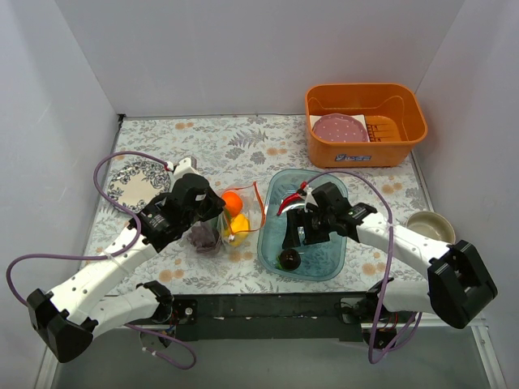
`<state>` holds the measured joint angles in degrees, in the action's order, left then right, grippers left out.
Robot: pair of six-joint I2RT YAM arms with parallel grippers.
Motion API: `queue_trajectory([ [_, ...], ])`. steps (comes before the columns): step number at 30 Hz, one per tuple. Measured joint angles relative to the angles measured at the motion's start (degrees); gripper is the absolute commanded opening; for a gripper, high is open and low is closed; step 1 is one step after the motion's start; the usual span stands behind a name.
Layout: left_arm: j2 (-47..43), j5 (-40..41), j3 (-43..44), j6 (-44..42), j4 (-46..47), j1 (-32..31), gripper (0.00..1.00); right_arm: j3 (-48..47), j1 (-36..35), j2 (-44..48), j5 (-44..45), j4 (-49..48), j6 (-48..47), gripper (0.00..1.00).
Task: Place the food in the zip-top bag and seal the zipper
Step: Pick up the fake fruit from the bin.
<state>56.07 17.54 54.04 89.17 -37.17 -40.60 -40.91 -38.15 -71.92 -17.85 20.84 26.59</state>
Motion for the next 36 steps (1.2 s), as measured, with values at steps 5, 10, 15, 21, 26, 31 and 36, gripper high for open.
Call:
queue_trajectory([
  [5,0.0,0.0,0.0,0.0,-0.02,0.0,0.0,0.48,-0.42,0.17,-0.81,-0.17,0.0,0.92],
  [10,0.24,0.0,0.0,-0.02,0.0,0.0,0.0,0.63,-1.81,-1.88,-1.86,-0.24,-0.26,0.92],
  [15,0.61,-0.07,0.0,-0.09,0.0,0.0,0.0,0.63,-3.78,-4.68,-2.03,-0.33,-0.55,0.88],
  [21,0.74,-0.04,0.0,-0.28,-0.02,0.0,0.0,0.63,-4.83,-6.93,-1.55,-0.39,-0.52,0.62],
  [26,0.72,-0.04,0.0,-0.28,-0.04,0.0,0.0,0.59,-5.11,-7.23,-0.92,-0.31,-0.04,0.43],
  [31,0.72,-0.04,0.0,-0.31,-0.07,0.0,0.0,-1.09,-5.16,-5.79,3.5,2.25,0.02,0.4],
  [36,0.72,-0.2,0.0,-0.46,-0.09,0.0,0.0,-5.68,-5.16,-1.51,9.84,4.2,0.44,0.39],
])
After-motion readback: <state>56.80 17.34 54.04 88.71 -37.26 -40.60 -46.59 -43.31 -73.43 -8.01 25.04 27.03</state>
